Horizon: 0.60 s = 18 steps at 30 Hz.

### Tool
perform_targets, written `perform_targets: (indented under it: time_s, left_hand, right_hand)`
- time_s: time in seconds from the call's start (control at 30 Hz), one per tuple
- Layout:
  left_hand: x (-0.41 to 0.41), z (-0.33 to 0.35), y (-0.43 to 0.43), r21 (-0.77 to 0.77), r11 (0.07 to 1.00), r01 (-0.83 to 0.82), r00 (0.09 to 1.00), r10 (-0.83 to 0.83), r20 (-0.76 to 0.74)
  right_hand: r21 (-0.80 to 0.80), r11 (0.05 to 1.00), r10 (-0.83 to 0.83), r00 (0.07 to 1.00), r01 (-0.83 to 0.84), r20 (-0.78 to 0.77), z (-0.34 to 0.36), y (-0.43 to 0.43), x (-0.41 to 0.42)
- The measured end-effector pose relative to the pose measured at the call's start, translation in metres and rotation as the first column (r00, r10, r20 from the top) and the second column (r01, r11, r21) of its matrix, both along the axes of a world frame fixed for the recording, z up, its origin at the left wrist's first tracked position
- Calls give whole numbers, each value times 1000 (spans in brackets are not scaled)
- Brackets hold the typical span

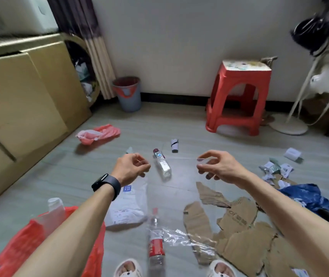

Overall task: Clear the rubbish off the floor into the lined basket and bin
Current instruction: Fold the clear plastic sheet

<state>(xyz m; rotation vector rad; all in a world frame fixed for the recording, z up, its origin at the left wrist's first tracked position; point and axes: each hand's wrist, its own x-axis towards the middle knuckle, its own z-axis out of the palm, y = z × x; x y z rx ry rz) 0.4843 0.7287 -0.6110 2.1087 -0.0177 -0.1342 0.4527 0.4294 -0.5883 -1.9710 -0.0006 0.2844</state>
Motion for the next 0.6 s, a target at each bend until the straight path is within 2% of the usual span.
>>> perform_targets:
  time_s: [0.13, 0.23, 0.33, 0.43, 0.53, 0.6]
  left_hand:
    - [-22, 18, 16, -177, 983, -53, 997, 43, -61]
    - [-26, 32, 24, -296, 944, -146, 989, 131, -68]
    - [-34, 35, 37, -385, 903, -190, 979, 147, -139]
    - [-40, 34, 47, -386, 913, -130, 983, 68, -171]
    - [-40, 41, 49, -534, 830, -160, 985, 100, -139]
    - [-39, 46, 47, -603, 776, -186, 982, 136, -129]
  right_hand:
    - [49, 991, -120, 992, 121, -29, 10, -5, -4]
    - [232, 952, -195, 979, 202, -53, 20, 3, 0]
    - [403, 887, -188, 973, 226, -132, 15, 7, -3]
    - [433, 880, -127, 974, 198, -187, 7, 5, -7]
    - [510, 841, -87, 976, 180, -201, 11, 10, -1]
    - [533, 815, -140, 970, 226, -198, 16, 17, 3]
